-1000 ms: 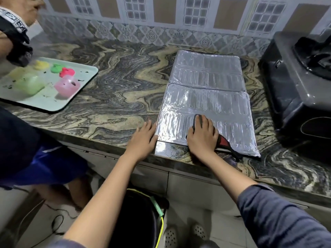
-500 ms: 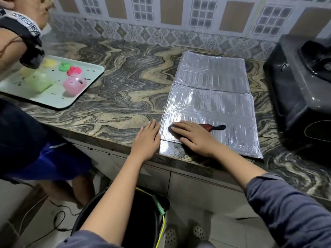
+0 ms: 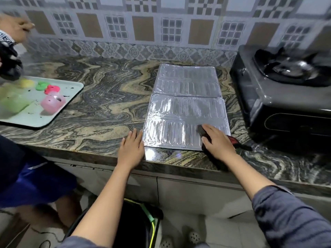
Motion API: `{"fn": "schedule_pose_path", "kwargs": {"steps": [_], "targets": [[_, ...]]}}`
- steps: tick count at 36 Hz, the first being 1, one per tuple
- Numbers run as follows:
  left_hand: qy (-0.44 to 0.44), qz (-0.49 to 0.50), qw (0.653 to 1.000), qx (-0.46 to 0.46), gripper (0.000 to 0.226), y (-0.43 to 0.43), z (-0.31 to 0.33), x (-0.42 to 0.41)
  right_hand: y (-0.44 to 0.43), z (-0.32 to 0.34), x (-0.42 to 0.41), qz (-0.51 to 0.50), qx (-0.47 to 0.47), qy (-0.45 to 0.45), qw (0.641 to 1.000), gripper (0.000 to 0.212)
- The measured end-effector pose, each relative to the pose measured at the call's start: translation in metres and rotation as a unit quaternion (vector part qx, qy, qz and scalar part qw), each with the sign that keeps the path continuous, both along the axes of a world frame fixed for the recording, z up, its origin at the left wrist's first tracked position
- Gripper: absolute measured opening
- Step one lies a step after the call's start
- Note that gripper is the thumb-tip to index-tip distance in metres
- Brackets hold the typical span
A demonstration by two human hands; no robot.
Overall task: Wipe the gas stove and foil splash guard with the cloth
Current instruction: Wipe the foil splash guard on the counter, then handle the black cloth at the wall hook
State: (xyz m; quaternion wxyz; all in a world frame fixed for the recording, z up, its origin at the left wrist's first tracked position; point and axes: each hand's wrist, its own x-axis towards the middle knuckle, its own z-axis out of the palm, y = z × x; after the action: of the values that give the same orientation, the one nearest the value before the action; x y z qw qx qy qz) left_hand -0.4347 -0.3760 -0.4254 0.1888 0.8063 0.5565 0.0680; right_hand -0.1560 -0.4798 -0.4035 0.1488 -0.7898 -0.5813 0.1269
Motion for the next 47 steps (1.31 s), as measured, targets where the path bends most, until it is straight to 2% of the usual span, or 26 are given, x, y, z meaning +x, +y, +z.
{"fn": "schedule_pose_path", "kwargs": {"steps": [8, 11, 15, 20, 24, 29, 32, 36, 41, 44, 47], "targets": [[-0.021, 0.026, 0.999, 0.008, 0.049, -0.002, -0.004, 0.003, 0.019, 0.007, -0.001, -0.060, -0.052, 0.021, 0.997, 0.056], [-0.028, 0.028, 0.999, 0.008, 0.049, -0.003, -0.003, 0.003, 0.025, 0.008, -0.001, -0.069, -0.052, 0.027, 0.996, 0.050], [-0.041, 0.030, 0.999, 0.002, 0.049, -0.003, -0.002, 0.003, 0.032, 0.013, -0.001, -0.081, -0.023, 0.039, 0.996, 0.039], [-0.077, 0.038, 0.996, -0.014, 0.048, -0.002, 0.002, 0.003, 0.037, 0.022, -0.002, -0.067, 0.034, 0.071, 0.995, 0.015], [-0.083, 0.052, 0.995, -0.031, 0.048, 0.000, 0.013, 0.005, 0.040, 0.033, -0.005, -0.037, 0.062, 0.112, 0.991, 0.010], [-0.088, 0.087, 0.992, -0.015, 0.045, 0.000, 0.036, 0.013, 0.047, 0.065, -0.013, -0.009, 0.089, 0.165, 0.982, 0.014], [-0.137, 0.073, 0.988, 0.013, 0.046, 0.001, 0.054, 0.028, 0.051, 0.089, -0.018, 0.014, 0.124, 0.180, 0.976, 0.014], [-0.228, -0.015, 0.973, 0.027, 0.047, 0.004, 0.090, 0.055, 0.058, 0.123, -0.027, 0.060, 0.155, 0.197, 0.966, 0.014], [-0.344, -0.112, 0.932, 0.032, 0.053, 0.010, 0.129, 0.075, 0.064, 0.161, -0.030, 0.105, 0.223, 0.217, 0.944, 0.017], [-0.403, -0.166, 0.899, 0.035, 0.038, 0.012, 0.136, 0.078, 0.067, 0.181, -0.029, 0.113, 0.266, 0.239, 0.927, 0.021], [-0.460, -0.145, 0.876, 0.008, 0.020, 0.015, 0.137, 0.082, 0.067, 0.196, -0.024, 0.116, 0.288, 0.222, 0.924, 0.023]]}}
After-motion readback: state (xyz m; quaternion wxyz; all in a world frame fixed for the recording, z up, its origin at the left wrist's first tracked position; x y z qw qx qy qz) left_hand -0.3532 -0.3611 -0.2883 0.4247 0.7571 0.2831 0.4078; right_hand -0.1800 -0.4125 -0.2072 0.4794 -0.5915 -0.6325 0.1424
